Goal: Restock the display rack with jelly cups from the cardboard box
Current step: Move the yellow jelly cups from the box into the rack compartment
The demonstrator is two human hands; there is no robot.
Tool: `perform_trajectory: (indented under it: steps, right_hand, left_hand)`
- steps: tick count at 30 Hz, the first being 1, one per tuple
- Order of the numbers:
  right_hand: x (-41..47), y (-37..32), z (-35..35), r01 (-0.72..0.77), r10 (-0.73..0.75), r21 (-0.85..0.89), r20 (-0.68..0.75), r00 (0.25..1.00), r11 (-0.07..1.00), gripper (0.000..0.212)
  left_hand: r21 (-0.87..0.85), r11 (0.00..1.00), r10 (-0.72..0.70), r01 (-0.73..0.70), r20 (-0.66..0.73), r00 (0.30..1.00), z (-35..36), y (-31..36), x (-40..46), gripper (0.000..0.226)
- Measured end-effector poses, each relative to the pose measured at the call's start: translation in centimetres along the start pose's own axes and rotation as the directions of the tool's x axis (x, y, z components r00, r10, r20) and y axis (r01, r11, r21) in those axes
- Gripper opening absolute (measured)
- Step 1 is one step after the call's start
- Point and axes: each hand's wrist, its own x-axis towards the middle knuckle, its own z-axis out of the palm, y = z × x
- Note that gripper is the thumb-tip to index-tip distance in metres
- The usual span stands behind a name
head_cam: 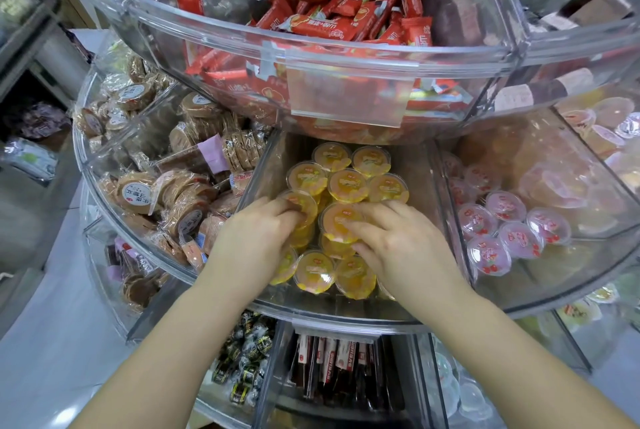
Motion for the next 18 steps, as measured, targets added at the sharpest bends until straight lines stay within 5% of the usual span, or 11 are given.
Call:
perform_trajectory:
  steps: [12,15,18]
  right_hand:
    - [1.1,-0.8,0.8,-0.023,0.021,0.032,0.055,0.998,0.999,0.02]
    - [0.7,-0.3,0.0,-0.103,0.091,0.14,0.092,0.992,0.985,0.043]
    - [0.4,0.3,-1.6,-0.193,0.18,0.296,0.071,0.981,0.935,0.042]
  left_hand:
    - [-0.032,0.998,-0.044,0.045,0.034,0.998,-0.2,0.4,-0.2,0.026]
    - [-0.153,0.986,-0.063,0.065,0.015,0.998,-0.5,0.4,-0.8,0.027]
    - [-0.341,0.934,-0.149,0.108,-0.098,0.984,-1.0,0.3,-1.6,0.026]
